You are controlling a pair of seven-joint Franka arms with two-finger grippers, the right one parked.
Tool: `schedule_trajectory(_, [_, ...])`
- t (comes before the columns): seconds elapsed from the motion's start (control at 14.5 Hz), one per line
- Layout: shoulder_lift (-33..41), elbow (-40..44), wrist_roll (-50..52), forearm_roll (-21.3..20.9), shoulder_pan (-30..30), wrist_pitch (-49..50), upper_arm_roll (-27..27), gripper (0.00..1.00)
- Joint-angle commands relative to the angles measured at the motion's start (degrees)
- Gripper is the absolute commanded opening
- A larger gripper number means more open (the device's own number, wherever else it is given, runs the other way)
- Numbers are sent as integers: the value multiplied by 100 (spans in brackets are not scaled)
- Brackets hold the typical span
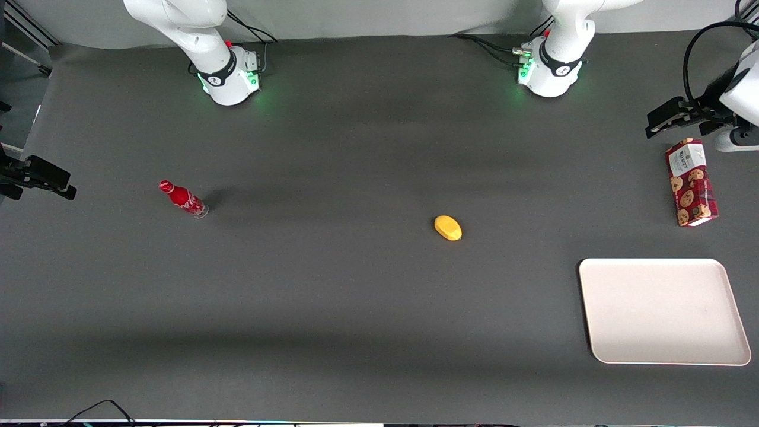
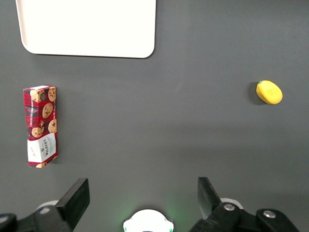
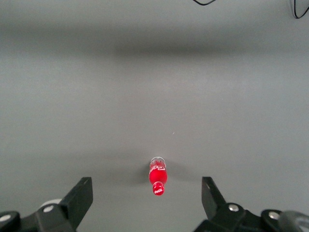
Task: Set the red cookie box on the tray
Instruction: 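Move the left gripper down over the upright red plaid cookie box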
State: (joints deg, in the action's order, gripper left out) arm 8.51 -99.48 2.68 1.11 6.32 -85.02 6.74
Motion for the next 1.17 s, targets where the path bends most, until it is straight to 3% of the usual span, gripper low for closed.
schedule_trajectory(0.0, [133,-53,-84,56,36,-42,73,100])
schedule_trajectory(0.69, [124,78,330,30,53,257,-23,100])
schedule_trajectory(0.9, [98,367,-90,-23,62,547,-435,100])
schedule_trajectory(1.1, [54,439,-740,-330,71,556,-1006,100])
